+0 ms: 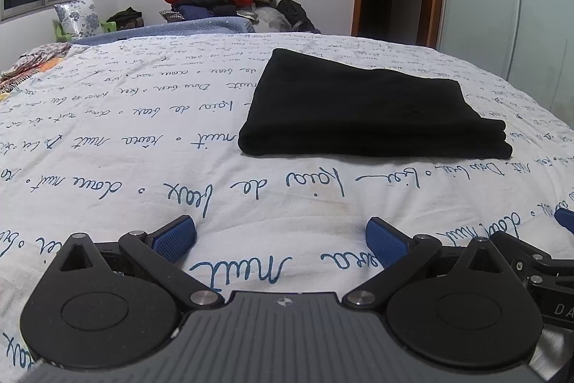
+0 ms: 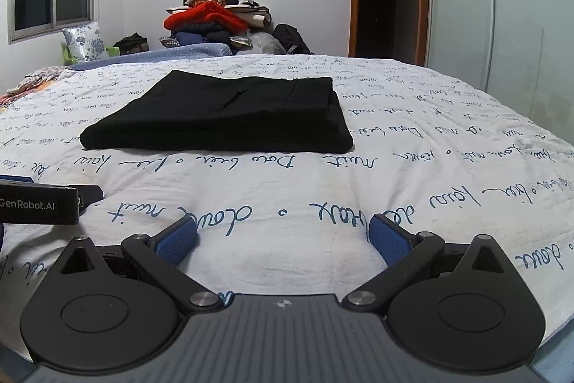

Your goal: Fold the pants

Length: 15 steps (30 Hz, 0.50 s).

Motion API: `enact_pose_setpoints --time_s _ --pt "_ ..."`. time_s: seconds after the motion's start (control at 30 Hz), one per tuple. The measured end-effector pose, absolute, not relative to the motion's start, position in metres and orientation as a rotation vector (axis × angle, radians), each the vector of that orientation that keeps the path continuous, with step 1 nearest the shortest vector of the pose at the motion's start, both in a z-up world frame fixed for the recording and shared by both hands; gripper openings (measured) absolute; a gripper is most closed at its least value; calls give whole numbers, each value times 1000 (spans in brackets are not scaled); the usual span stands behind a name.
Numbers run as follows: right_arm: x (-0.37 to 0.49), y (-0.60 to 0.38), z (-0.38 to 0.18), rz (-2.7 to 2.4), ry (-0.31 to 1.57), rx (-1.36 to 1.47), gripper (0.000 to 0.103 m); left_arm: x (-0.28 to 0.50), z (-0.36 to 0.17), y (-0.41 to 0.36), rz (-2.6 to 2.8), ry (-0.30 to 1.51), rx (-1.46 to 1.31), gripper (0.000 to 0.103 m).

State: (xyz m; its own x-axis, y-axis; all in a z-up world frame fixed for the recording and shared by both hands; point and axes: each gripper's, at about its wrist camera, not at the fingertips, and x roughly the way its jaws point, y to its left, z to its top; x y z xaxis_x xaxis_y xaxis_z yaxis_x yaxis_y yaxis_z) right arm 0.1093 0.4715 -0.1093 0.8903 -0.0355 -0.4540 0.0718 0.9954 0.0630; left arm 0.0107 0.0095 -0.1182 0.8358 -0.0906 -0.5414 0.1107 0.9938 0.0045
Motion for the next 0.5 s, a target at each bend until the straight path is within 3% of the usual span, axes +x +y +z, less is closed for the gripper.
enact_pose_setpoints --time_s 0.07,0.5 --pt "52 429 -109 -56 460 78 103 10 -119 9 -104 569 36 103" --pt "70 424 -111 -61 450 69 103 10 -120 12 -104 564 37 103"
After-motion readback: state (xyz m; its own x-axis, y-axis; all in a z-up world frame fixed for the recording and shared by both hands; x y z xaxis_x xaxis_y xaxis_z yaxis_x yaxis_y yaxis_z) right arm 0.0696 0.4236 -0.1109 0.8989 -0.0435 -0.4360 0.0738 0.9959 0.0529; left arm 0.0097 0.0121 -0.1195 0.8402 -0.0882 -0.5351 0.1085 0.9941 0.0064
